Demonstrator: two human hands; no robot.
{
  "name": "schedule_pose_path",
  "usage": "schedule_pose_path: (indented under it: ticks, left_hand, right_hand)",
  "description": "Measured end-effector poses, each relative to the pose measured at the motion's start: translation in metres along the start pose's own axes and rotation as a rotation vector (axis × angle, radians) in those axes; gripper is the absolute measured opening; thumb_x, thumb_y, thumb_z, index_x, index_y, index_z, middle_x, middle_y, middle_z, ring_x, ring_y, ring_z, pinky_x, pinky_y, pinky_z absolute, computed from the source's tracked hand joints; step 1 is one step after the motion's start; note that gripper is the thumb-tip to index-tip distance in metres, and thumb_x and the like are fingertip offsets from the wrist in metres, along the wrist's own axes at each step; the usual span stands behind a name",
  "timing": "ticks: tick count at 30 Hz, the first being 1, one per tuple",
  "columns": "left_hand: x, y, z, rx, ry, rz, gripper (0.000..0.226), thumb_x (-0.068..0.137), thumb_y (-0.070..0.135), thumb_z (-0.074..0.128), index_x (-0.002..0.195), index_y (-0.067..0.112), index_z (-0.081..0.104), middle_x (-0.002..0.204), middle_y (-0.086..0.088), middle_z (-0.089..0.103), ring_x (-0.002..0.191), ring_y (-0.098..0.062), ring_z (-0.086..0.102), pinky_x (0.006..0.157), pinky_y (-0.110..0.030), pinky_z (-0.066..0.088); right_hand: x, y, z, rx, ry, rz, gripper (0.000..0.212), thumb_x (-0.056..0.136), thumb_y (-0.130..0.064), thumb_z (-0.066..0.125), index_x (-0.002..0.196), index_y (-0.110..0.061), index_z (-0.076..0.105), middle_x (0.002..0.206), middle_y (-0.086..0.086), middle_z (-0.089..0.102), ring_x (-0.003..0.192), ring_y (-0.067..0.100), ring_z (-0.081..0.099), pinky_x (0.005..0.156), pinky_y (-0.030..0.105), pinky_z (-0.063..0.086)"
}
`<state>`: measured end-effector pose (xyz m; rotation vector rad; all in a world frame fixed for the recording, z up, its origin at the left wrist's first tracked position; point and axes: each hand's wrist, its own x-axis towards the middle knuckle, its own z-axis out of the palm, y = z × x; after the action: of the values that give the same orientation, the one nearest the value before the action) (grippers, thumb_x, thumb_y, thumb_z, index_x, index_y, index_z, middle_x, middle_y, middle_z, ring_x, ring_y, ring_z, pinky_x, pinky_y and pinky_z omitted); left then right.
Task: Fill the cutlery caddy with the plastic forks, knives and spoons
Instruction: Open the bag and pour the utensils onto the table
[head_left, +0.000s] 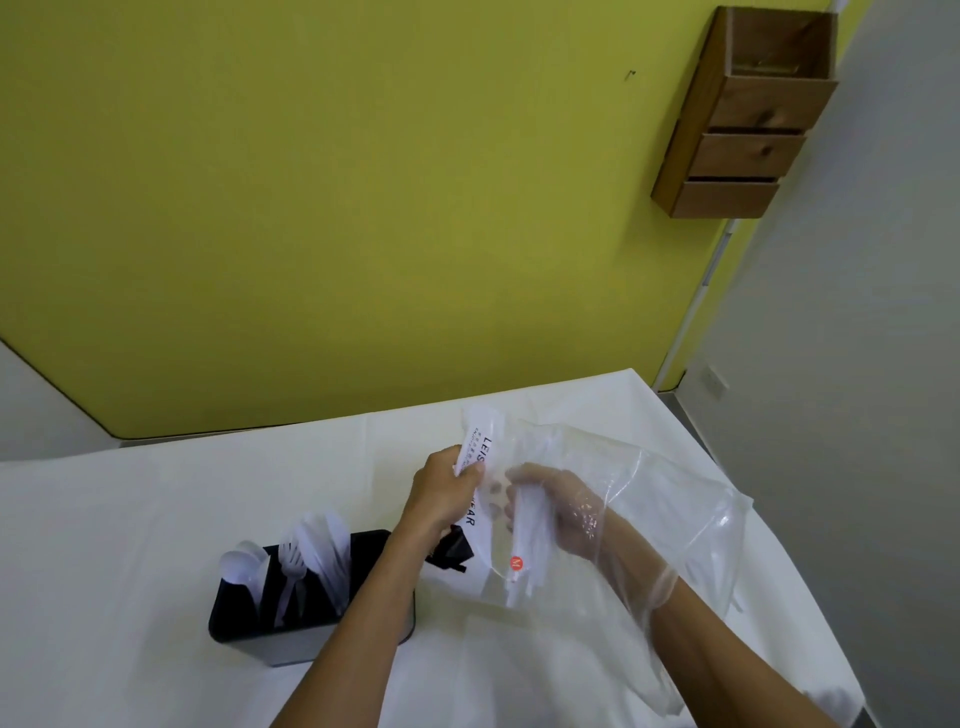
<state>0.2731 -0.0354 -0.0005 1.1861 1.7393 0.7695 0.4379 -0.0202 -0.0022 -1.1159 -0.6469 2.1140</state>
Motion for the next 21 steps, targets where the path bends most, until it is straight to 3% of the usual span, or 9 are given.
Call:
schedule_pose_path:
  ticks: [3, 5, 8, 11, 13, 15, 17, 19, 21]
  left_hand:
    - [0.008, 0.006, -0.01, 0.172, 0.114, 0.049, 0.02, 0.101, 0.023, 0.05, 0.106, 0.015, 0.068, 0.091, -0.008, 0.07, 0.074, -0.024, 0.063, 0.054, -0.025, 0.045]
    - [0.014, 0.008, -0.014, 0.224, 0.136, 0.058, 0.02, 0.102, 0.026, 0.049, 0.105, 0.016, 0.066, 0.089, -0.009, 0.067, 0.076, -0.027, 0.061, 0.06, -0.029, 0.049]
    - [0.02, 0.01, -0.015, 0.282, 0.158, 0.055, 0.021, 0.102, 0.031, 0.048, 0.106, 0.019, 0.064, 0.093, -0.008, 0.067, 0.089, -0.034, 0.063, 0.078, -0.042, 0.056]
    - [0.028, 0.011, -0.016, 0.366, 0.224, 0.047, 0.021, 0.103, 0.033, 0.045, 0.102, 0.019, 0.06, 0.098, -0.008, 0.066, 0.09, -0.034, 0.061, 0.074, -0.039, 0.051]
    - [0.031, 0.014, -0.015, 0.411, 0.275, 0.036, 0.02, 0.104, 0.032, 0.042, 0.102, 0.019, 0.057, 0.102, -0.01, 0.066, 0.092, -0.035, 0.058, 0.07, -0.036, 0.044]
    - [0.032, 0.017, -0.008, 0.409, 0.28, 0.03, 0.022, 0.105, 0.031, 0.041, 0.11, 0.018, 0.058, 0.107, -0.012, 0.065, 0.097, -0.036, 0.058, 0.072, -0.036, 0.043]
    - [0.033, 0.018, -0.003, 0.414, 0.259, 0.04, 0.023, 0.105, 0.031, 0.04, 0.11, 0.017, 0.058, 0.108, -0.012, 0.066, 0.098, -0.036, 0.058, 0.073, -0.037, 0.045]
    - [0.035, 0.016, -0.009, 0.449, 0.272, 0.031, 0.024, 0.105, 0.031, 0.04, 0.112, 0.017, 0.058, 0.11, -0.012, 0.066, 0.101, -0.036, 0.059, 0.074, -0.038, 0.045]
    - [0.04, 0.012, -0.02, 0.478, 0.313, 0.004, 0.026, 0.105, 0.031, 0.041, 0.118, 0.018, 0.059, 0.115, -0.012, 0.065, 0.106, -0.036, 0.059, 0.076, -0.038, 0.044]
  right_hand:
    - [0.004, -0.006, -0.014, -0.033, 0.062, -0.001, 0.007, 0.084, -0.001, 0.066, 0.078, -0.002, 0.063, 0.062, 0.007, 0.057, 0.054, 0.02, 0.055, 0.061, 0.032, 0.049]
    - [0.005, -0.007, -0.019, -0.052, 0.139, -0.051, 0.012, 0.09, -0.002, 0.062, 0.079, -0.001, 0.065, 0.064, 0.009, 0.058, 0.055, 0.02, 0.057, 0.061, 0.031, 0.049]
    - [0.011, -0.008, -0.024, -0.007, 0.165, -0.056, 0.041, 0.101, -0.012, 0.043, 0.078, -0.004, 0.077, 0.073, 0.013, 0.062, 0.055, 0.022, 0.063, 0.056, 0.028, 0.053]
    - [0.002, -0.017, -0.017, -0.272, 0.169, -0.047, 0.026, 0.082, -0.036, 0.076, 0.087, -0.012, 0.072, 0.085, 0.011, 0.068, 0.074, 0.024, 0.067, 0.072, 0.035, 0.054]
    - [0.001, -0.014, -0.01, -0.259, 0.034, -0.016, 0.035, 0.063, -0.029, 0.092, 0.083, -0.012, 0.07, 0.081, 0.009, 0.064, 0.077, 0.025, 0.064, 0.077, 0.039, 0.05]
    - [0.004, -0.007, 0.001, -0.066, -0.122, 0.016, 0.019, 0.075, -0.01, 0.079, 0.088, -0.009, 0.065, 0.08, 0.007, 0.063, 0.081, 0.028, 0.066, 0.087, 0.046, 0.051]
    - [0.006, -0.002, 0.008, -0.087, -0.148, 0.044, 0.004, 0.091, -0.007, 0.06, 0.094, -0.007, 0.062, 0.081, 0.008, 0.064, 0.085, 0.031, 0.063, 0.095, 0.053, 0.052]
    - [0.007, -0.002, 0.002, -0.199, -0.06, 0.038, 0.02, 0.085, -0.026, 0.071, 0.092, -0.007, 0.066, 0.08, 0.007, 0.069, 0.082, 0.029, 0.065, 0.094, 0.051, 0.053]
    - [0.007, -0.003, -0.013, -0.115, -0.069, -0.028, 0.057, 0.046, -0.047, 0.091, 0.083, -0.007, 0.075, 0.075, 0.007, 0.069, 0.072, 0.026, 0.068, 0.075, 0.039, 0.058]
